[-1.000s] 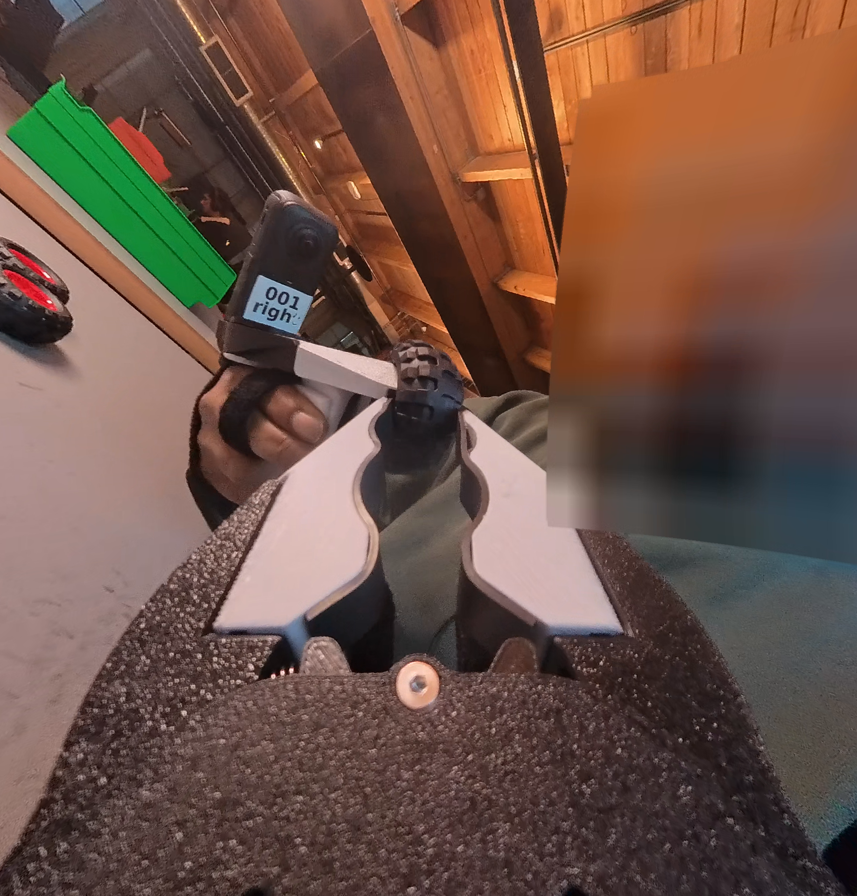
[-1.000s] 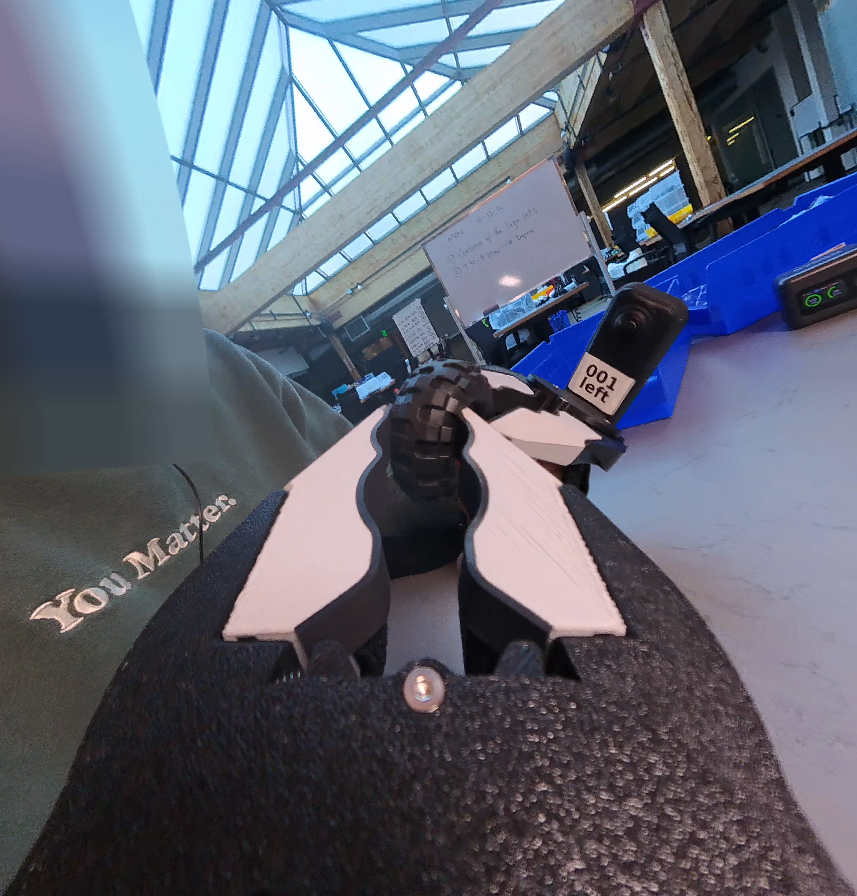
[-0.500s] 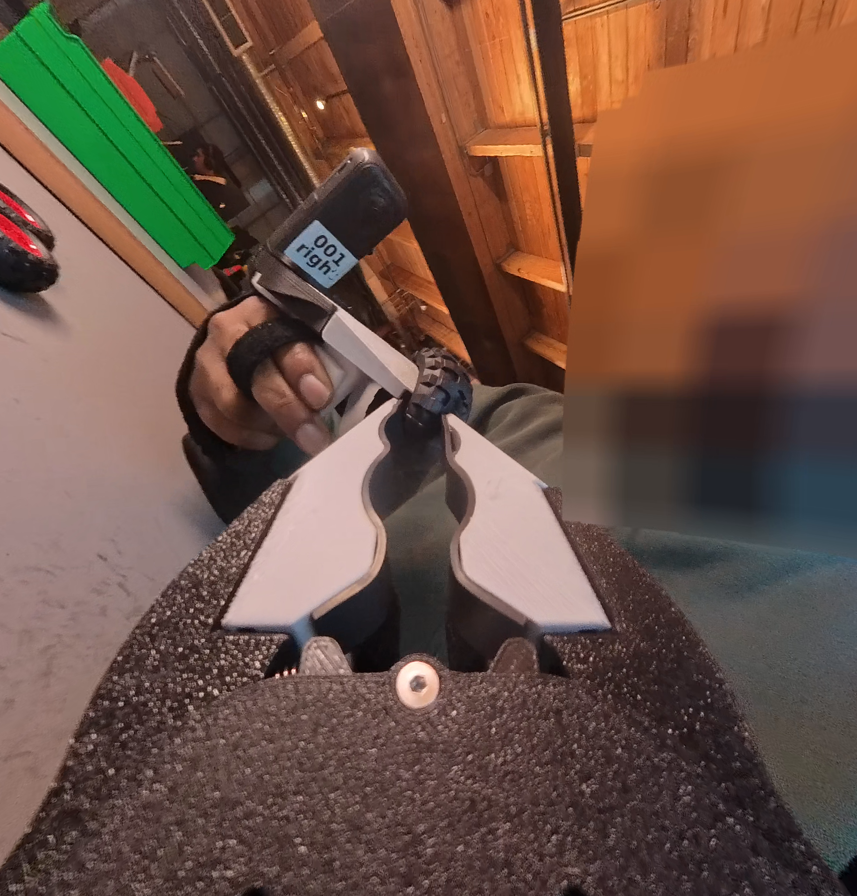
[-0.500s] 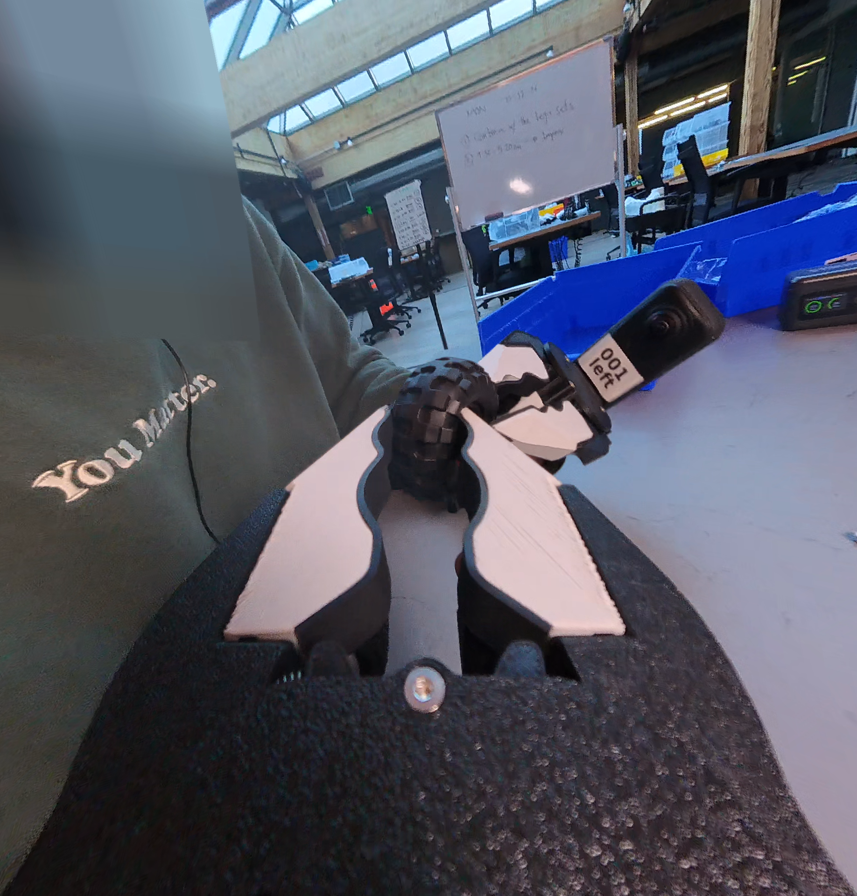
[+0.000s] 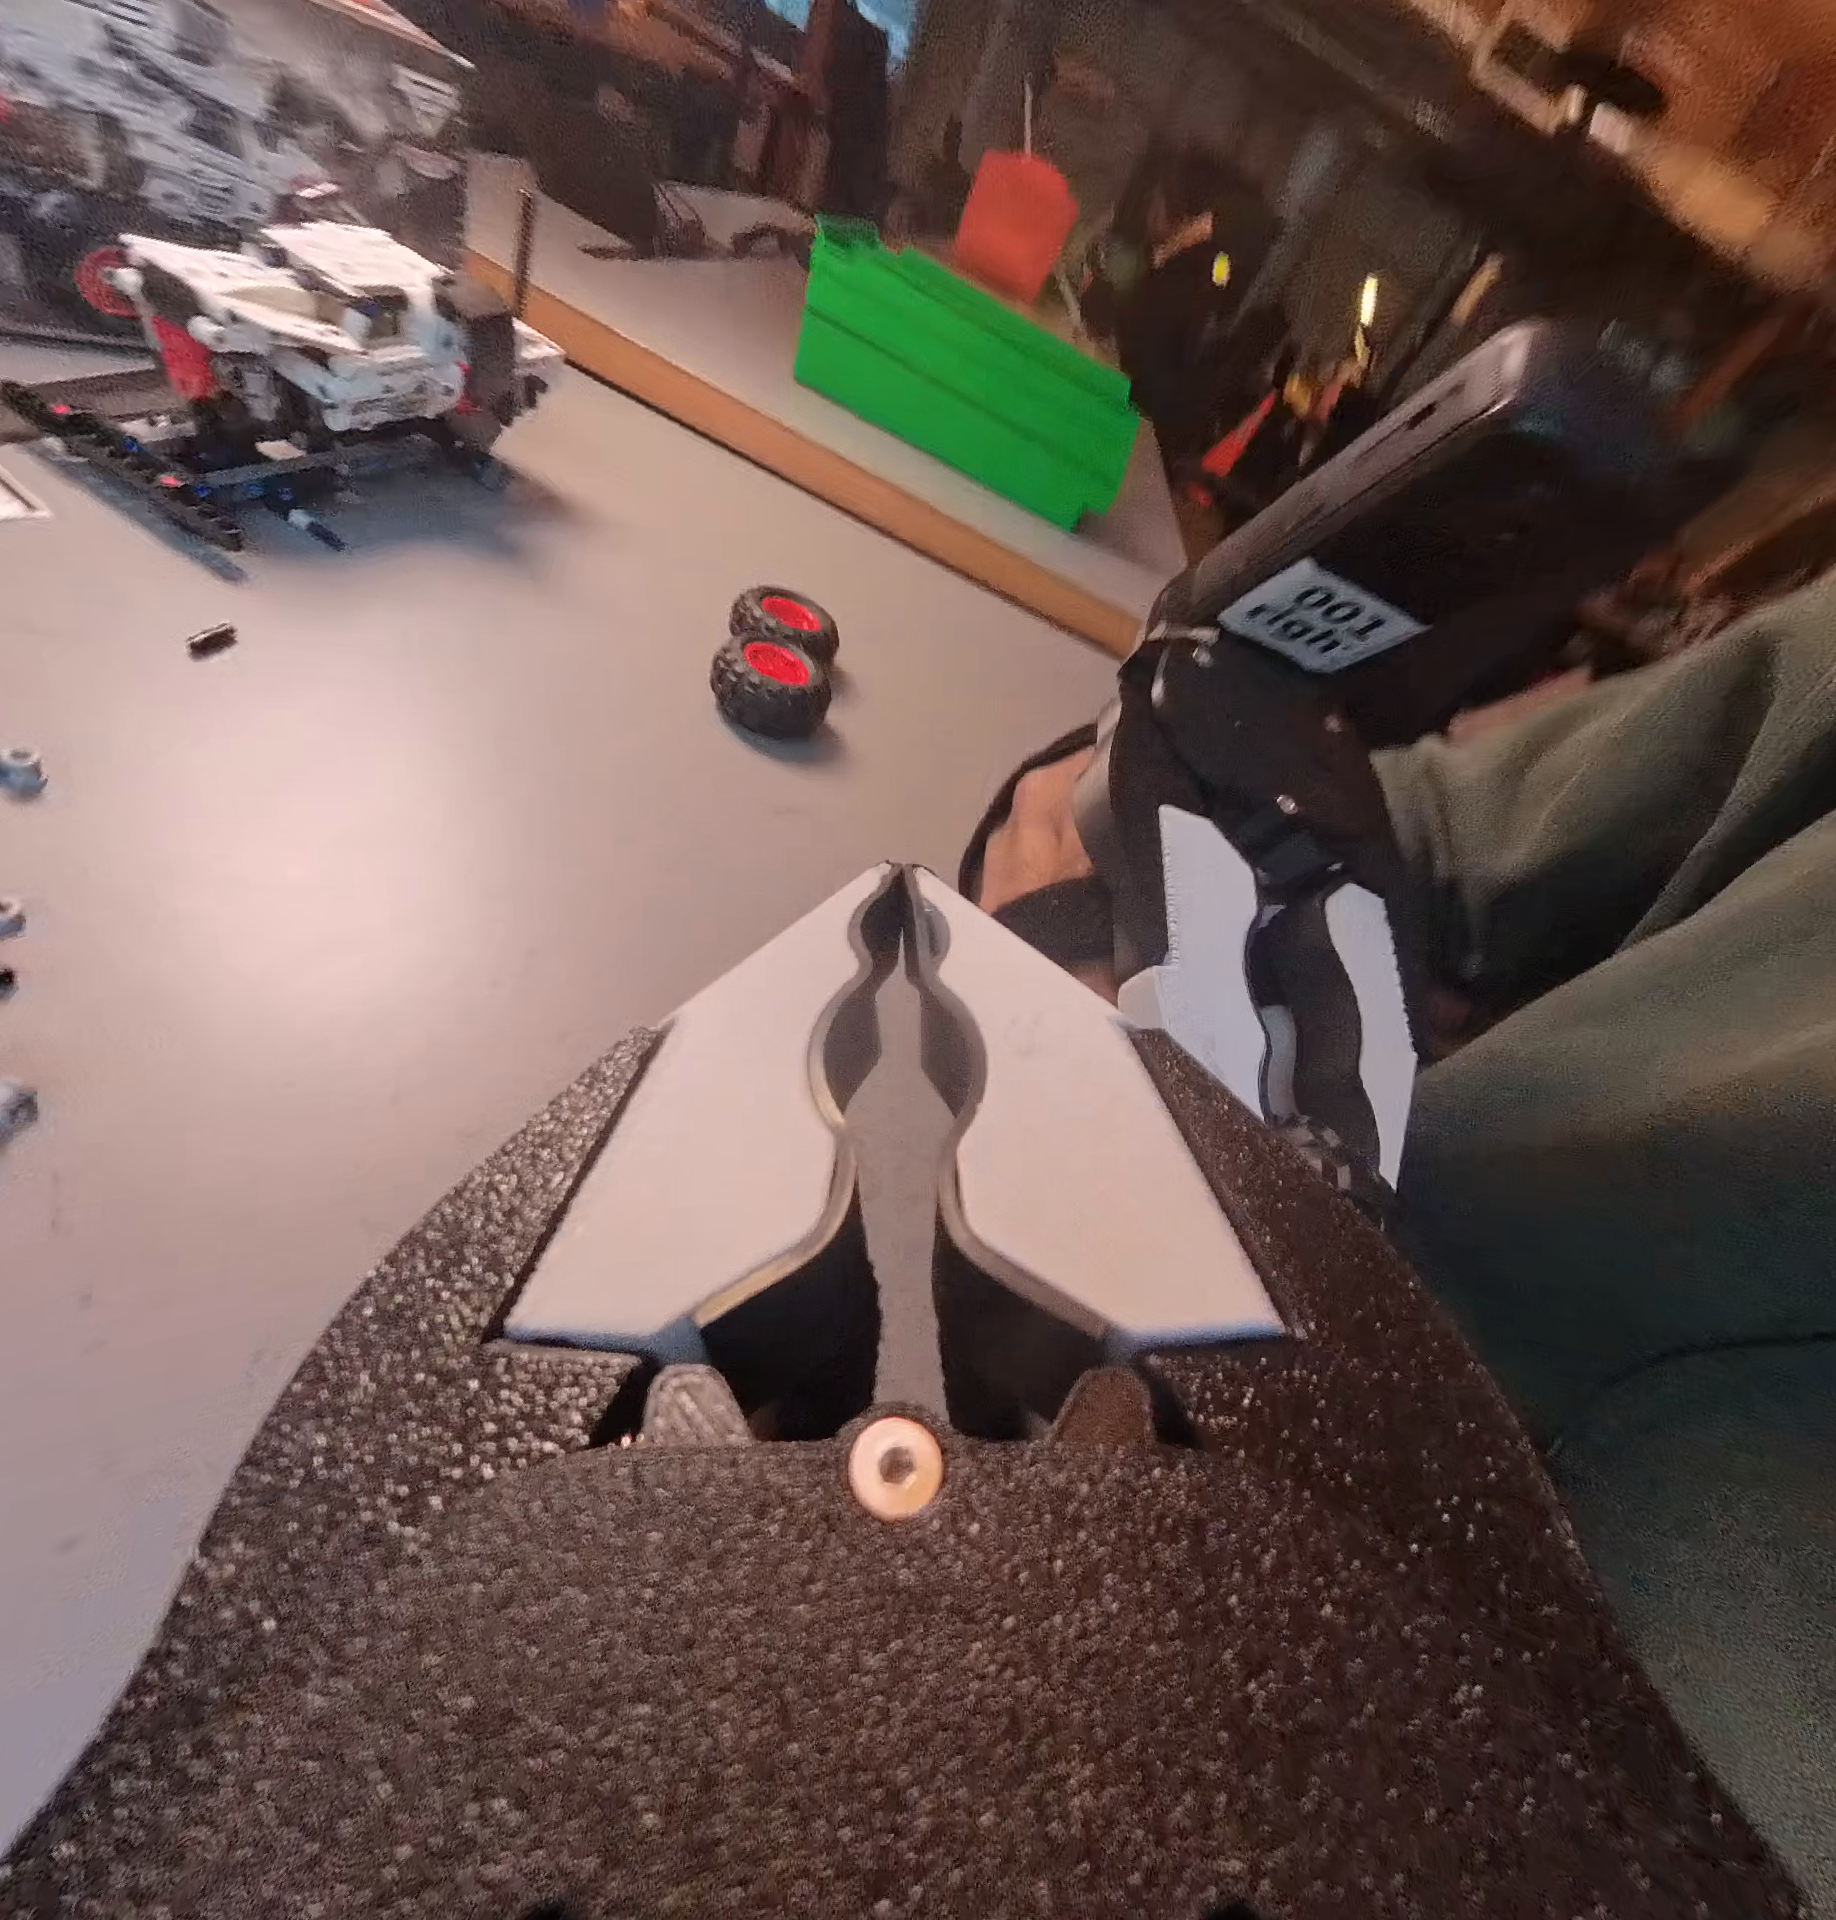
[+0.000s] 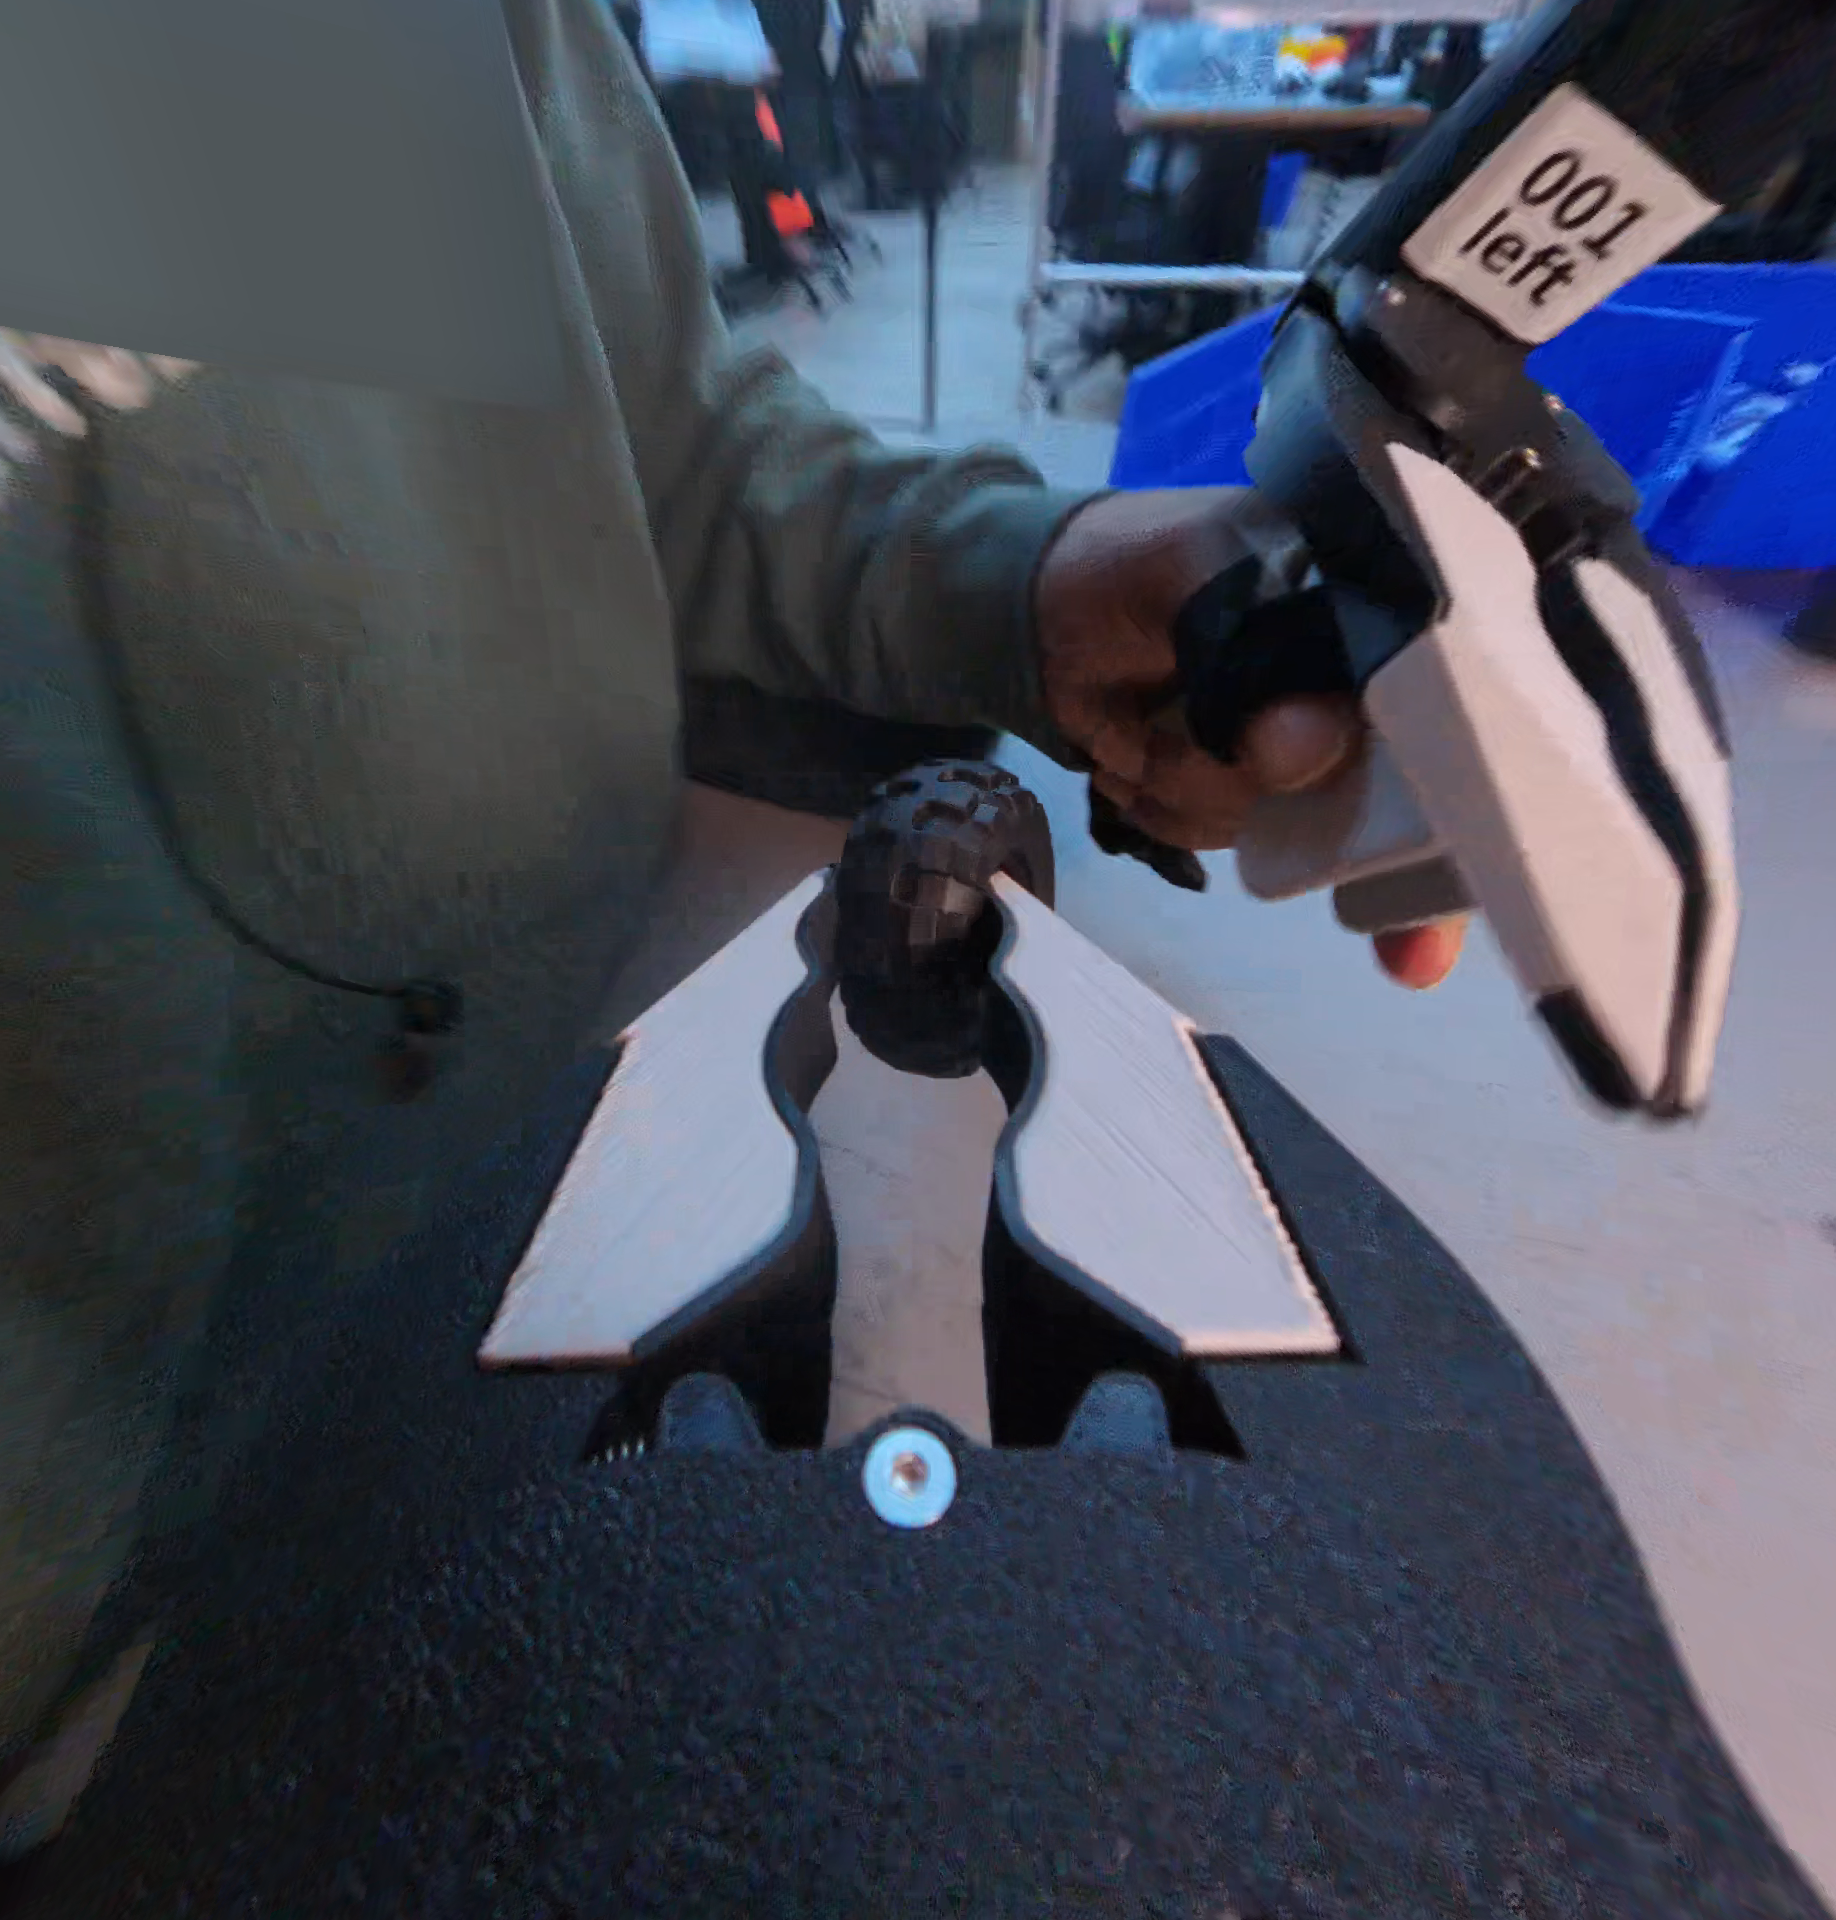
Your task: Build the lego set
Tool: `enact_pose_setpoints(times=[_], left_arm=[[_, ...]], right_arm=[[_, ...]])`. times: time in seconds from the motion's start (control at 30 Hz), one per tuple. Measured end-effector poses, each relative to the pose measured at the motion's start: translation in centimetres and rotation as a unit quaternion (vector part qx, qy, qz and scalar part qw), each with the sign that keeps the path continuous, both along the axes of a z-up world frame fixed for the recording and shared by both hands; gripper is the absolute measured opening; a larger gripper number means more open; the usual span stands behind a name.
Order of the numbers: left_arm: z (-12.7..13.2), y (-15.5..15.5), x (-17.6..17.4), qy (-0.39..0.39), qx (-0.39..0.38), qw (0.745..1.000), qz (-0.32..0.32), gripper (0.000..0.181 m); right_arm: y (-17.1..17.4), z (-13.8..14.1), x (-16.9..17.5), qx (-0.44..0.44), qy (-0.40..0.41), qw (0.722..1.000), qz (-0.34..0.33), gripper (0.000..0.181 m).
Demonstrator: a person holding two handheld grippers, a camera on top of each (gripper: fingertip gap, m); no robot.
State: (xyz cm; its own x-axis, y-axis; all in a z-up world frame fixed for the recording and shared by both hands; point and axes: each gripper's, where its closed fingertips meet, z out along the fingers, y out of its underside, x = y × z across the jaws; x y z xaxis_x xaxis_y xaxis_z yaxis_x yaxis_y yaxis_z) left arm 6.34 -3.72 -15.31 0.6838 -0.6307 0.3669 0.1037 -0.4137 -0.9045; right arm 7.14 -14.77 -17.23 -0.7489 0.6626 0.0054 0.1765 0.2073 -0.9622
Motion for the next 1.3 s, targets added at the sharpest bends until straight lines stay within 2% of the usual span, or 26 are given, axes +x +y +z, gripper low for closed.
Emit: enact_pose_setpoints(times=[0.03, 0.07, 0.13, 0.23, 0.27, 0.3, 0.37, 0.43, 0.53, 0.77, 1.03, 1.17, 1.3], left_arm=[[-0.4, 0.0, 0.7, 0.06, 0.018, 0.998, -0.004, 0.0], [0.0, -0.1, 0.8, 0.066, 0.024, 0.997, -0.009, 0.0], [1.5, 0.1, -0.9, 0.02, 0.033, 0.999, 0.005, 0.0], [3.6, -0.6, -4.1, -0.05, 0.069, 0.996, 0.025, 0.003], [3.9, -1.0, -4.4, -0.068, 0.068, 0.995, 0.015, 0.018], [4.1, -1.5, -4.4, -0.085, 0.066, 0.994, -0.003, 0.028], [4.9, -2.5, -3.2, -0.123, 0.074, 0.989, -0.048, 0.032], [4.3, -2.7, -1.7, -0.103, 0.066, 0.99, -0.071, 0.033], [3.0, -2.5, -0.4, -0.06, 0.061, 0.994, -0.073, 0.027], [2.9, -2.6, -0.1, -0.082, 0.043, 0.992, -0.081, 0.019], [2.0, -2.3, -0.2, -0.13, 0.018, 0.988, -0.086, 0.009], [1.3, -1.5, -0.5, -0.09, 0.029, 0.994, -0.052, 0.005], [0.2, -0.5, -1.1, 0.005, 0.041, 0.999, 0.006, 0.002]], right_arm=[[0.3, 0.5, -0.8, 0.014, 0.028, 0.999, -0.022, 0.021], [1.3, 2.1, -0.8, -0.041, 0.026, 0.999, -0.023, 0.022], [4.3, 3.8, -0.7, -0.087, 0.035, 0.994, -0.05, 0.022], [6.1, 4.9, -0.6, -0.133, 0.051, 0.986, -0.083, 0.023], [6.5, 5.1, -0.5, -0.158, 0.048, 0.982, -0.086, 0.024], [7.1, 5.3, -0.6, -0.18, 0.045, 0.978, -0.092, 0.024], [7.9, 5.5, -0.6, -0.222, 0.033, 0.97, -0.091, 0.024], [8.2, 5.5, -0.7, -0.25, 0.023, 0.964, -0.089, 0.025], [7.7, 4.9, -0.8, -0.249, 0.011, 0.965, -0.08, 0.025], [7.6, 4.8, -0.5, -0.289, -0.008, 0.955, -0.063, 0.024], [7.7, 3.6, -0.6, -0.271, -0.016, 0.96, -0.065, 0.022], [8.4, 3.0, -0.8, -0.26, -0.021, 0.962, -0.082, 0.021], [9.3, 1.9, -1.3, -0.238, -0.031, 0.965, -0.11, 0.021]])
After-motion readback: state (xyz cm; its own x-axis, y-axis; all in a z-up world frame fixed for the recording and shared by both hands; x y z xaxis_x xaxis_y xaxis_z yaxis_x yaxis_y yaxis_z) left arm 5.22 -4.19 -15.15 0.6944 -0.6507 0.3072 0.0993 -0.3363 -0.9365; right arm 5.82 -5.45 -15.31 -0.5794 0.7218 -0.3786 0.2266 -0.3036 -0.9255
